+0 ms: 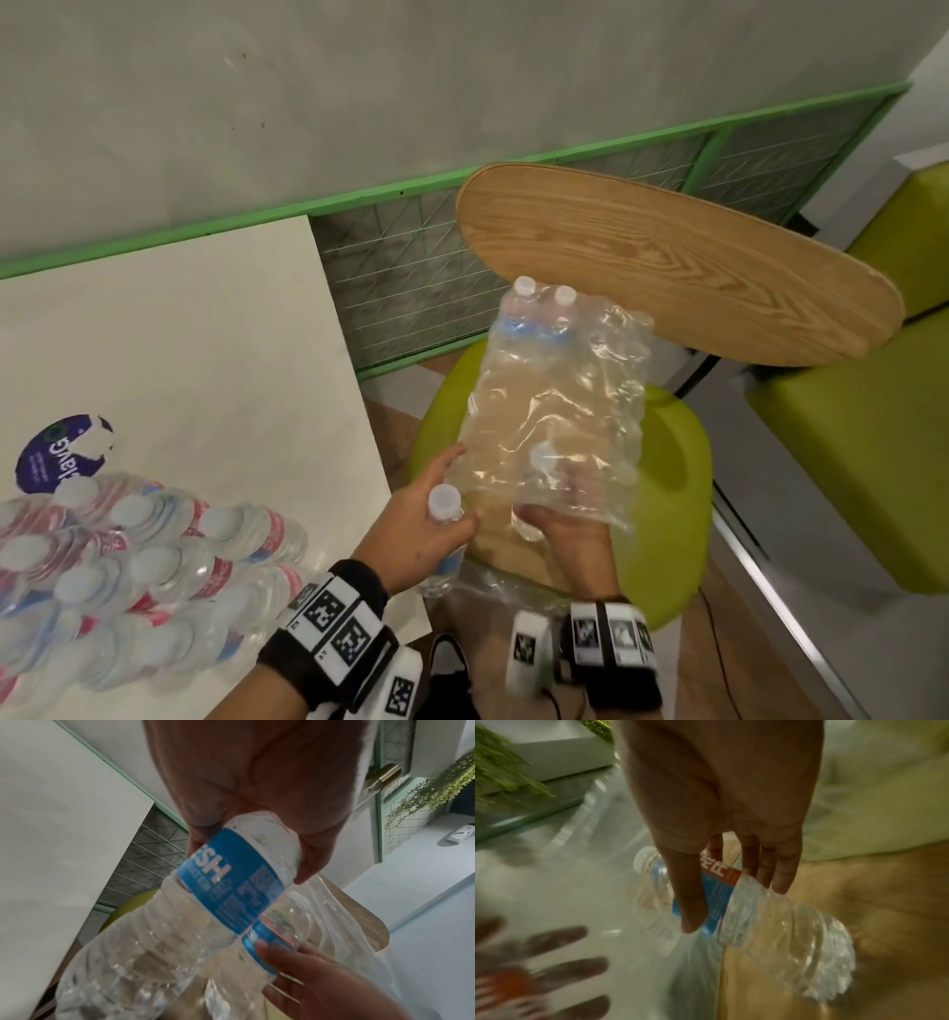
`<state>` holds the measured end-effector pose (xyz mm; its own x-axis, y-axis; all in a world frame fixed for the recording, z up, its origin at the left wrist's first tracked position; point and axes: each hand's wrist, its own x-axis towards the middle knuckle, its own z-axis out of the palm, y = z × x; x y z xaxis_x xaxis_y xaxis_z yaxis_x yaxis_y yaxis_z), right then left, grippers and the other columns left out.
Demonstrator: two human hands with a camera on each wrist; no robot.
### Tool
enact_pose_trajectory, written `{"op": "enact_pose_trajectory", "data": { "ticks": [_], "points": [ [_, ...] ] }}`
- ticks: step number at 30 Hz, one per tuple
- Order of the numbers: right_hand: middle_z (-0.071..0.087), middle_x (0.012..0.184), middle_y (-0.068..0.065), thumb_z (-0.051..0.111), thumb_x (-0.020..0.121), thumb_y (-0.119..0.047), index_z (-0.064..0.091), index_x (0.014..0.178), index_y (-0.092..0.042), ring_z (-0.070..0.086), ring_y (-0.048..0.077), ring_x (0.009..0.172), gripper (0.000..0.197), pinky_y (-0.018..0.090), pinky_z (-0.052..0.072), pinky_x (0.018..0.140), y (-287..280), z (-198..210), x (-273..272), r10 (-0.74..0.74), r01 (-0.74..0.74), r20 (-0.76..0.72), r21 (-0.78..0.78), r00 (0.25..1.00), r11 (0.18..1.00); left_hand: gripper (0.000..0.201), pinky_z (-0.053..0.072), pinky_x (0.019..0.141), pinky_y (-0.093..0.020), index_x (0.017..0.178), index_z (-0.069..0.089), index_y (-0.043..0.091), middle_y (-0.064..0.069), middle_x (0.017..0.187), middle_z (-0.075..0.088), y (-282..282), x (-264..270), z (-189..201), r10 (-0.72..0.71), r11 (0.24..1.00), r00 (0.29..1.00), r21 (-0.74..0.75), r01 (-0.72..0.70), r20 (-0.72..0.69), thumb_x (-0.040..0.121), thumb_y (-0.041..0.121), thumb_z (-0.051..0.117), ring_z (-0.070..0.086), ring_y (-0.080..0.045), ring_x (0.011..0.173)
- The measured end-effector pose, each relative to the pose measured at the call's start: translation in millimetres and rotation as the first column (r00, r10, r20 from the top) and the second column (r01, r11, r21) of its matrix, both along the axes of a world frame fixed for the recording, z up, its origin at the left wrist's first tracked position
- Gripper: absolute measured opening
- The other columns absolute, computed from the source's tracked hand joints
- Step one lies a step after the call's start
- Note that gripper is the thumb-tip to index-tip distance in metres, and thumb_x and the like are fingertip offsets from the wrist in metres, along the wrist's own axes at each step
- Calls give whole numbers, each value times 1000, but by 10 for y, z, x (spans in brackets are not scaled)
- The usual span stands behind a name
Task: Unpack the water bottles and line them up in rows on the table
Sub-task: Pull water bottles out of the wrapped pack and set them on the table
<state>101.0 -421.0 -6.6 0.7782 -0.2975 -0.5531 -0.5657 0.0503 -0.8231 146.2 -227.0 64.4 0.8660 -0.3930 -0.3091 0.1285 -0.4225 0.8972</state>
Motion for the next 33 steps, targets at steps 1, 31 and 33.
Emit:
{"op": "enact_pose_trajectory", "data": {
  "ticks": [1, 31, 33],
  "points": [
    [73, 94, 5, 83, 67, -14, 68, 105, -9, 69, 23, 91, 42, 21, 53, 71, 47, 82, -87, 44, -42, 42, -45, 998, 998, 64, 33, 79, 6, 132, 34, 45, 30, 115, 51, 41, -30, 7, 2, 1000, 1000, 2, -2, 6, 83, 23, 68, 46, 27, 99],
    [58, 111, -21, 79, 71, -21, 53, 121, -30, 54, -7, 101, 57, 13, 45, 90, 3361, 331, -697, 935, -914, 197, -226, 295, 336, 20, 40, 83, -17, 83, 54, 32, 11, 92, 52, 3273, -1816, -282, 735, 646, 634, 38, -763, 242, 70, 46, 63, 53, -9, 93],
    [60, 110, -18, 76, 71, -19, 53, 119, -32, 55, -2, 102, 55, 19, 47, 92, 3576, 274, -712, 925, -899, 208, -243, 318, 364, 17, 36, 88, -15, 78, 53, 36, 5, 96, 47, 3342, -1796, -374, 752, 611, 605, 66, -789, 261, 69, 48, 61, 46, -12, 99]
  ]
}}
